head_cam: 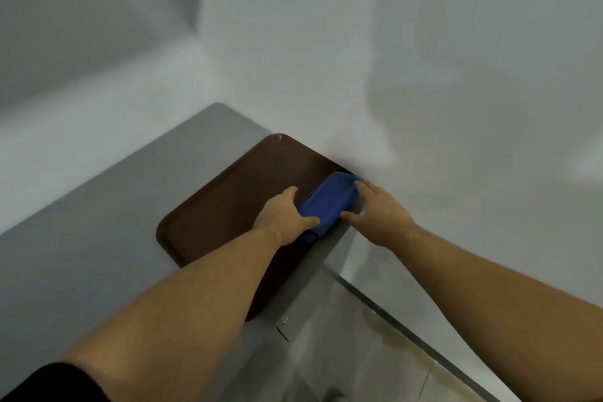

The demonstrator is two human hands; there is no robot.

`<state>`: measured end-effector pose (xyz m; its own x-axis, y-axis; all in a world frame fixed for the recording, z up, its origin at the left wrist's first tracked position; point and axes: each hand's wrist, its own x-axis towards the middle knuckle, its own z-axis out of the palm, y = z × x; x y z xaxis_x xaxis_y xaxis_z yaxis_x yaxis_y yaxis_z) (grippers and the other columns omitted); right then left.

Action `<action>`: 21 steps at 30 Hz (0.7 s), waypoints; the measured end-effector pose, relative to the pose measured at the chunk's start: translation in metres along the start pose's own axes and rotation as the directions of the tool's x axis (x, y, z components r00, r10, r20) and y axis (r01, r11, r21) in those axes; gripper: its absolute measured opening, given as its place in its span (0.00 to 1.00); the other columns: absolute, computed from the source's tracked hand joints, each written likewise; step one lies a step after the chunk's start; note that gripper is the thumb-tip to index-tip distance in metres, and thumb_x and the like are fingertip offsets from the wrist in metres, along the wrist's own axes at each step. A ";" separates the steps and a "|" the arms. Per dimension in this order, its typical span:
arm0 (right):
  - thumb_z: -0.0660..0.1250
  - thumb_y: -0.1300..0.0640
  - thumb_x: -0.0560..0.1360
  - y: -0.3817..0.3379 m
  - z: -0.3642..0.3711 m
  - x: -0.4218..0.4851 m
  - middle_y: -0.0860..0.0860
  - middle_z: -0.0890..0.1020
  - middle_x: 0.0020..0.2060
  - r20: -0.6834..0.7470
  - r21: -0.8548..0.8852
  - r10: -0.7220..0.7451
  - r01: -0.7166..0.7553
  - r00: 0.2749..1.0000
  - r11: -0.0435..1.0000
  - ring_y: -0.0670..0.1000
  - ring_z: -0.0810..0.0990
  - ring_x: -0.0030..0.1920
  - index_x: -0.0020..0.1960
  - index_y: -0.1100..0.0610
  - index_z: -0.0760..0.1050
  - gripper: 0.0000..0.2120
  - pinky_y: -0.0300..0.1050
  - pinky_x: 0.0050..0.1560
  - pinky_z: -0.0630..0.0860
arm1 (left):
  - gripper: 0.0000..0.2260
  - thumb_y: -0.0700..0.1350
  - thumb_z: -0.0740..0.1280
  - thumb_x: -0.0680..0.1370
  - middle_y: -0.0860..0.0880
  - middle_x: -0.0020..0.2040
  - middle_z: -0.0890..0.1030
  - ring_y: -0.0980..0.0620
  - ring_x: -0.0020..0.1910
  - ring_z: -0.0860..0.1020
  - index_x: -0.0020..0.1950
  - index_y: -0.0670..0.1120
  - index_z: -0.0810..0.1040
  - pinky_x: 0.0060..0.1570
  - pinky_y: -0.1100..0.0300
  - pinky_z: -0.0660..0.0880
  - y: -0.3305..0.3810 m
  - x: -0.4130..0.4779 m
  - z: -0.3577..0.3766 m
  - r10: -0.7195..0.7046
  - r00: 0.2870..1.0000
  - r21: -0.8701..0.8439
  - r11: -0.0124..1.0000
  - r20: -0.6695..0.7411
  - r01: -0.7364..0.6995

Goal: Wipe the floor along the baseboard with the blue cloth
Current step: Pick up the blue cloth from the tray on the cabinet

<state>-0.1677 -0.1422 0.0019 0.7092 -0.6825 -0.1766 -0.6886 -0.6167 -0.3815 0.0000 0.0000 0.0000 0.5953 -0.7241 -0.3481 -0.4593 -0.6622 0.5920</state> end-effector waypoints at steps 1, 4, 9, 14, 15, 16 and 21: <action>0.67 0.38 0.78 0.002 0.005 0.005 0.53 0.62 0.81 0.014 0.005 -0.007 0.007 1.000 1.000 0.55 0.62 0.79 0.83 0.55 0.56 0.41 0.52 0.77 0.63 | 0.45 0.59 0.78 0.70 0.47 0.75 0.72 0.45 0.71 0.74 0.81 0.50 0.59 0.69 0.48 0.74 0.001 0.005 0.004 -0.010 1.000 -0.001 1.000 -0.019 0.010; 0.65 0.36 0.79 0.004 0.012 0.015 0.52 0.60 0.82 0.086 -0.038 -0.033 0.037 0.996 0.999 0.55 0.62 0.79 0.83 0.55 0.56 0.41 0.54 0.76 0.65 | 0.42 0.57 0.78 0.71 0.46 0.69 0.76 0.46 0.65 0.77 0.79 0.47 0.64 0.65 0.50 0.76 0.004 0.013 0.010 -0.032 0.997 0.074 0.997 -0.068 0.037; 0.64 0.38 0.80 0.014 0.019 0.024 0.51 0.59 0.82 0.071 -0.080 -0.055 0.061 0.996 0.995 0.56 0.64 0.78 0.81 0.54 0.60 0.36 0.55 0.75 0.67 | 0.23 0.52 0.78 0.73 0.47 0.58 0.81 0.51 0.51 0.77 0.65 0.46 0.77 0.51 0.56 0.77 0.010 0.022 0.019 -0.074 0.994 0.113 0.990 -0.086 0.084; 0.67 0.41 0.79 0.017 0.028 0.030 0.51 0.60 0.81 0.050 -0.015 -0.075 0.075 0.996 0.997 0.56 0.64 0.77 0.81 0.54 0.63 0.35 0.54 0.75 0.66 | 0.09 0.47 0.74 0.74 0.48 0.50 0.82 0.49 0.48 0.80 0.53 0.49 0.80 0.48 0.51 0.81 0.011 0.028 0.027 -0.108 0.992 0.035 0.993 -0.057 0.111; 0.68 0.42 0.79 0.017 0.029 0.032 0.51 0.61 0.81 0.047 -0.003 -0.072 0.072 0.996 0.997 0.56 0.64 0.77 0.80 0.54 0.63 0.34 0.53 0.75 0.66 | 0.07 0.45 0.74 0.73 0.48 0.49 0.82 0.49 0.47 0.80 0.50 0.50 0.80 0.47 0.51 0.81 0.012 0.028 0.027 -0.113 0.992 -0.021 0.994 -0.056 0.112; 0.69 0.43 0.79 0.016 0.029 0.033 0.51 0.61 0.81 0.039 0.012 -0.070 0.070 0.997 0.998 0.56 0.65 0.77 0.80 0.55 0.64 0.34 0.52 0.75 0.65 | 0.07 0.43 0.74 0.72 0.47 0.47 0.82 0.48 0.46 0.81 0.48 0.50 0.80 0.46 0.49 0.82 0.013 0.028 0.026 -0.120 0.992 -0.108 0.987 -0.047 0.115; 0.70 0.54 0.77 0.013 0.028 0.028 0.52 0.68 0.78 -0.054 0.346 0.036 -0.016 0.998 0.938 0.54 0.70 0.74 0.75 0.57 0.72 0.27 0.43 0.70 0.65 | 0.11 0.36 0.74 0.71 0.43 0.51 0.82 0.42 0.50 0.81 0.47 0.49 0.78 0.44 0.51 0.80 0.024 0.013 0.026 -0.019 0.999 -0.546 0.837 0.025 0.030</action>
<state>-0.1524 -0.1581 -0.0337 0.6746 -0.7245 -0.1416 -0.6046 -0.4322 -0.6691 -0.0198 -0.0303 -0.0094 0.5872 -0.7159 -0.3779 -0.0069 -0.4712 0.8820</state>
